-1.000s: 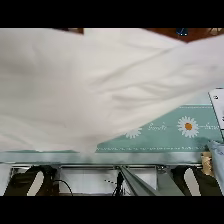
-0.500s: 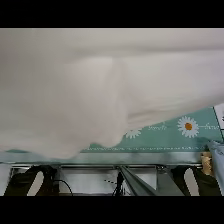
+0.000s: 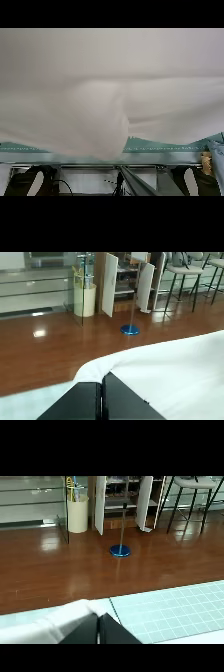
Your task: Fold the shirts.
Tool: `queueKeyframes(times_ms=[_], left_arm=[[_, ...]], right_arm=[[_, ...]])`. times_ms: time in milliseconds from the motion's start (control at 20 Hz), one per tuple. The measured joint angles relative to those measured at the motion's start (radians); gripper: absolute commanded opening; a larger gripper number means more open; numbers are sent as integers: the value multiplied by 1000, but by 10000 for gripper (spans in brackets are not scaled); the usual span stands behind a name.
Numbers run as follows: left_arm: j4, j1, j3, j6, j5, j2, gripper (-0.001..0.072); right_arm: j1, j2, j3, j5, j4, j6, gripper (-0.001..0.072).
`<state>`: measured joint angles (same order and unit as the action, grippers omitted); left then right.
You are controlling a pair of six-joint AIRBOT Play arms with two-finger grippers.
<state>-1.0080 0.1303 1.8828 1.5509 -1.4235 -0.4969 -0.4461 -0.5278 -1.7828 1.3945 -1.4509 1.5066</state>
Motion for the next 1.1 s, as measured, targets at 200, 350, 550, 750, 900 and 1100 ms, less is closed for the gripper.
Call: queueKeyframes(times_ms=[200,350,550,750,900,1100], left_arm=[[13,13,-9,74,-131,0,16],[18,49,-72,105,-238,-8,17],[21,84,-291,89,-279,-17,17],[57,93,-561,18,-141,-58,17],[82,96,-710,-58,-2,-137,17],[101,87,-789,-135,177,-313,18]], right_arm=[[2,-2,-8,137,-21,-39,17],[36,-29,19,227,-62,-66,17],[121,-129,143,271,-118,-80,17],[218,-344,215,203,-127,-86,18],[288,-529,232,71,-129,-78,18],[338,-741,239,-137,-127,-19,19]])
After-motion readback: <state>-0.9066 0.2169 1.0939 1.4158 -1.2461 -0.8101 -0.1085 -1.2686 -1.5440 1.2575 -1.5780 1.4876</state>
